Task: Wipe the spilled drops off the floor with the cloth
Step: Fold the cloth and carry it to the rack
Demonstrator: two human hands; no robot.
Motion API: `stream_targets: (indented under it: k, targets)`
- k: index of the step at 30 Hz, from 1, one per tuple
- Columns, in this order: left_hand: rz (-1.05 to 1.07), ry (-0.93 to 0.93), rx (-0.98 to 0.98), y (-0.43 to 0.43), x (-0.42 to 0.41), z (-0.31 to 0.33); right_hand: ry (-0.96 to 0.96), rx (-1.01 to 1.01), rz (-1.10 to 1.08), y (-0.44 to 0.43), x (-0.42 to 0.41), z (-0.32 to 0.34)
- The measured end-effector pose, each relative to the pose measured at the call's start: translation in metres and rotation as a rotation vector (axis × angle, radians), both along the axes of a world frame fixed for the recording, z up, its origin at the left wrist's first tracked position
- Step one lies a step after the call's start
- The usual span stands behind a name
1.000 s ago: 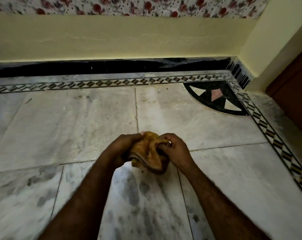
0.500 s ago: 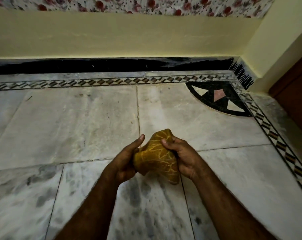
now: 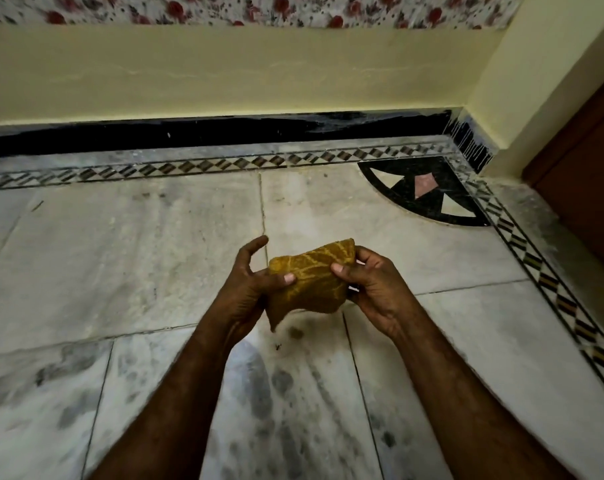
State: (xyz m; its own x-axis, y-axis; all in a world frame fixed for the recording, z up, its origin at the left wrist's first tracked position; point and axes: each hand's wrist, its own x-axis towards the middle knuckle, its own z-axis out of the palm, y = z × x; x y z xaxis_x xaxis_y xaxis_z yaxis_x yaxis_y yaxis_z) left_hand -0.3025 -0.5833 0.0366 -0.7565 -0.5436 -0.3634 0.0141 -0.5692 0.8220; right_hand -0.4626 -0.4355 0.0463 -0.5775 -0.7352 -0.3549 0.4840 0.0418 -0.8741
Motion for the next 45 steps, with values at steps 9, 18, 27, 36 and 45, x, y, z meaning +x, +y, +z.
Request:
stream_targets:
  k: [9, 18, 27, 36, 45]
  targets:
    - [-0.007, -0.163, -0.537, -0.011, -0.016, 0.026, 0.46, 0.178, 0.042, -0.006, -0.017, 0.011]
    - [-0.002, -0.383, -1.061, -0.024, -0.037, 0.058, 0.624, 0.22, 0.0, -0.009, -0.04, 0.042]
    - [0.155, -0.088, -0.276, 0.003, -0.086, 0.063, 0.367, 0.154, -0.091, -0.025, -0.055, 0.057]
    - [0.182, -0.205, -0.023, 0.012, -0.095, 0.054, -0.124, 0.07, -0.021, 0.01, -0.038, 0.029]
    - [-0.007, -0.089, -0.171, 0.028, -0.065, 0.15, 0.14, 0.113, -0.122, 0.007, -0.028, 0.136]
